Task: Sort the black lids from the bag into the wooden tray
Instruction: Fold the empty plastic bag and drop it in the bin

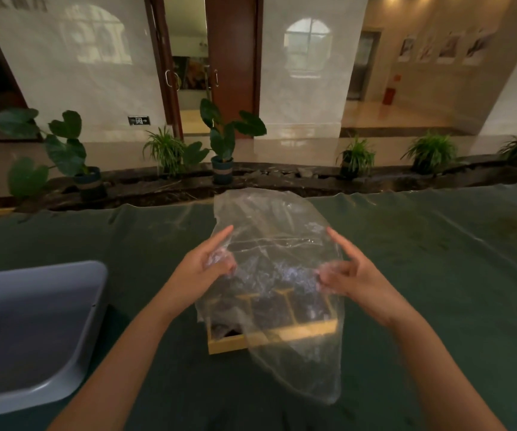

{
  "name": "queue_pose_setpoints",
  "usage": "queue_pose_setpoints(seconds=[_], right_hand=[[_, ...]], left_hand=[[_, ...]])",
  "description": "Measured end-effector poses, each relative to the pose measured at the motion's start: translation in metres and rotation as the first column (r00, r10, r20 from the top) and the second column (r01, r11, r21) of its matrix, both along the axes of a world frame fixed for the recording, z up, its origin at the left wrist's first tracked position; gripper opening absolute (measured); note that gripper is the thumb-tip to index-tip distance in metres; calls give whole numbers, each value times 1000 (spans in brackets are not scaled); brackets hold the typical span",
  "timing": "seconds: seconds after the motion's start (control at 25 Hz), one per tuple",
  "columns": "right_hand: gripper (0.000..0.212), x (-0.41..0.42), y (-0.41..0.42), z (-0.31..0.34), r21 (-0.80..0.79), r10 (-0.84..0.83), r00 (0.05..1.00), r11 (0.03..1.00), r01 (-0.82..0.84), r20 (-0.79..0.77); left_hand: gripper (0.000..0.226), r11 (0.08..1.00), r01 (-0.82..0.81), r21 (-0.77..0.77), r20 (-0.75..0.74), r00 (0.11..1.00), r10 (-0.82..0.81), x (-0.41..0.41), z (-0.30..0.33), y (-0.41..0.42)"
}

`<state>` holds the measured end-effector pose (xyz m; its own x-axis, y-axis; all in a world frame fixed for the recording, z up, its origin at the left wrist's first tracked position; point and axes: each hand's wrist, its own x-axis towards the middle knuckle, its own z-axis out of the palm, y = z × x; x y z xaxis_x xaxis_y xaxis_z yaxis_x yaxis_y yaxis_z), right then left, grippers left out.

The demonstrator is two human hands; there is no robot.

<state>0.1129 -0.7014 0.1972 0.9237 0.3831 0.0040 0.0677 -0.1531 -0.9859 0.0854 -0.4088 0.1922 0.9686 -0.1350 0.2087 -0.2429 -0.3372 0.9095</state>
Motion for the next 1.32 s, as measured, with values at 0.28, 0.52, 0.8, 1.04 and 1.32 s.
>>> queue_pose_setpoints(seconds=[0.28,0.52,0.8,1.04,1.32], right_hand=[[29,12,14,6,-407,-156,875,838,363,459],[59,1,27,14,-767,205,870,588,257,449],[13,8,69,7,-359,-79,965,918,169,251],[12,4,65,-26,292,-82,944,939,180,-319],[41,6,58,-43,445,-119,894,834,326,-432]], left_hand=[[33,809,-320,492,267,941,210,3,6,18],[11,862,-198,466,270,960,74,3,22,18],[122,910,-393,130,26,919,393,-6,18,-30],[137,818,-345,-461,-536,843,53,-19,-25,-39],[91,917,-111,-383,-82,993,86,-29,-25,-13]])
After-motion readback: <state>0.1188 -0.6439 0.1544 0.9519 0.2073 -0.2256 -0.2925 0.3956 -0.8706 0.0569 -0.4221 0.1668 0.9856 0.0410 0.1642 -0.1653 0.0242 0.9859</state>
